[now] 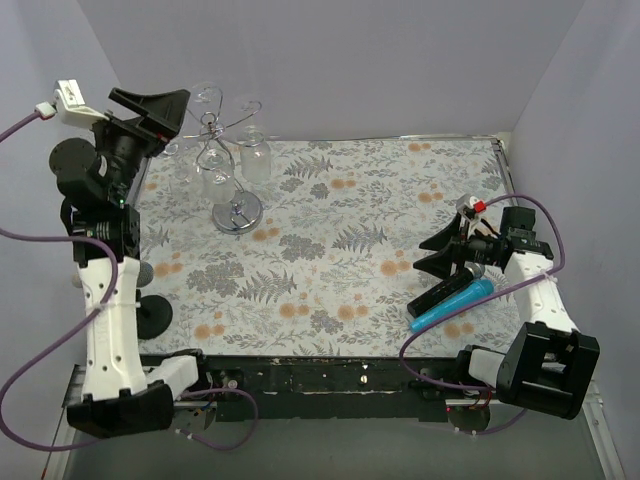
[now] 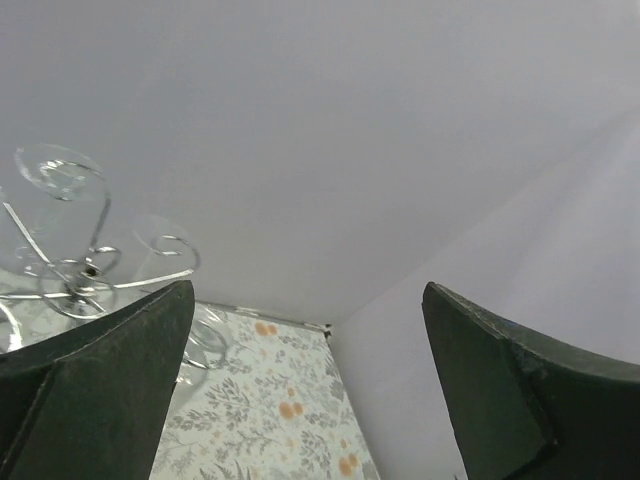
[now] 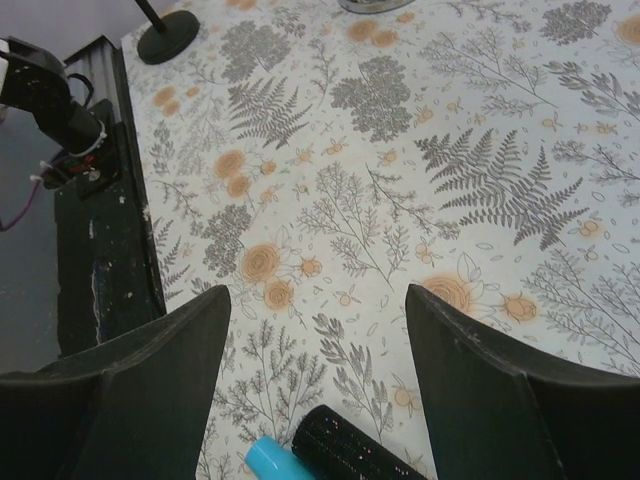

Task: Place the wine glass upside down on the wine glass rack
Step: Reset both arms

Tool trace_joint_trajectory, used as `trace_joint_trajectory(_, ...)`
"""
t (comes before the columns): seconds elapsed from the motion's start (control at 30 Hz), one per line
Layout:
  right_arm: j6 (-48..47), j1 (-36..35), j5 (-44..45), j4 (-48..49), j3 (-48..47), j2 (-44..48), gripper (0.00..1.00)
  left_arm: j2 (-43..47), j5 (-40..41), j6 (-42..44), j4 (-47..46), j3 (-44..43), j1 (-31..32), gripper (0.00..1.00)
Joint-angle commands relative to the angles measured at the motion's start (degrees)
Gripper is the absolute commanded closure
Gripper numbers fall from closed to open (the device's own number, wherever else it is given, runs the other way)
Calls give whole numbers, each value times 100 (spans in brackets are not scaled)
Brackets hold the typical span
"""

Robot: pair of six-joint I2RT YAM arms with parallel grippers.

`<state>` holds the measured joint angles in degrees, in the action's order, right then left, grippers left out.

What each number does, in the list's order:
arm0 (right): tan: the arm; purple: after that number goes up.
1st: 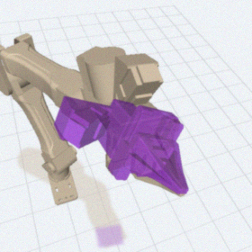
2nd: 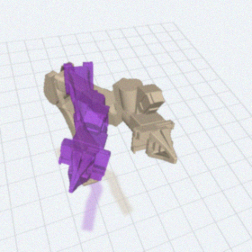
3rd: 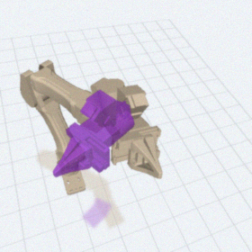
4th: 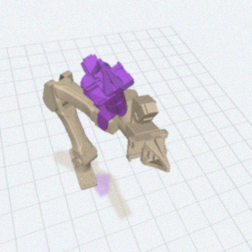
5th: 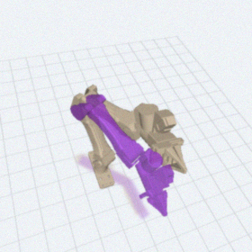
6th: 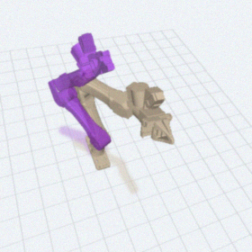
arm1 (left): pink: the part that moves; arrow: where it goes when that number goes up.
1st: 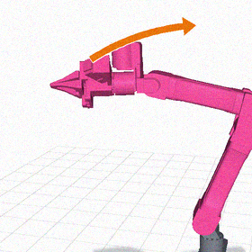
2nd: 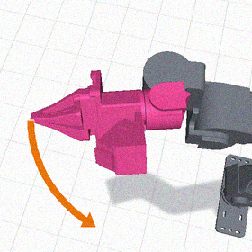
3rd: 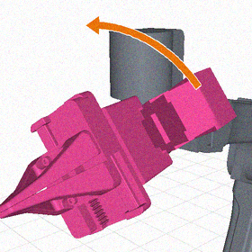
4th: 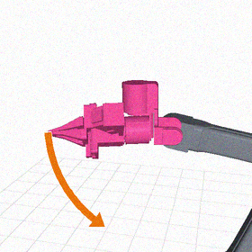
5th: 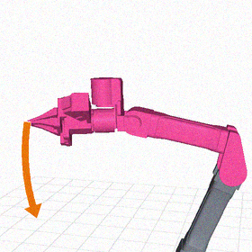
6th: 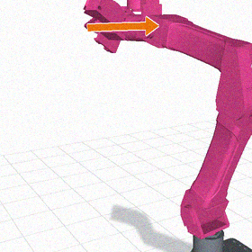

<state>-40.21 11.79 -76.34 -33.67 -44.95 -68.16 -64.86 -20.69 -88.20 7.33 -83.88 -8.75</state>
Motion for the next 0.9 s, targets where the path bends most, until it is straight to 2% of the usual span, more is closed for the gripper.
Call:
trace_joint_trajectory(0.0, -539, 104, 443, -744, -479, 268, 21, 772, -93, 707, 224, 336, 540, 2)
trace_joint_trajectory(0.23, -568, 192, 1401, -1546, -1498, 566, 21, 1967, -497, 1182, 444, 1259, 1437, 2)
trace_joint_trajectory(0.43, 108, 192, 2779, -976, -1745, 1164, 16, 2969, -621, 1884, 1260, 2032, 1842, 2)
trace_joint_trajectory(0.57, 565, 192, 3878, -510, -1815, 1428, 11, 3540, -226, 2272, 1727, 2682, 1939, 2)
trace_joint_trajectory(0.63, 742, 192, 4309, -351, -1851, 1560, 4, 3769, -76, 2342, 1842, 2937, 1948, 2)
trace_joint_trajectory(0.67, 838, 192, 4424, -272, -1860, 1621, 2, 3849, 3, 2360, 1885, 3069, 1956, 2)
trace_joint_trajectory(0.87, 1567, 192, 4548, 193, -1746, 2017, 2, 4122, 687, 2448, 2061, 3614, 1956, 2)
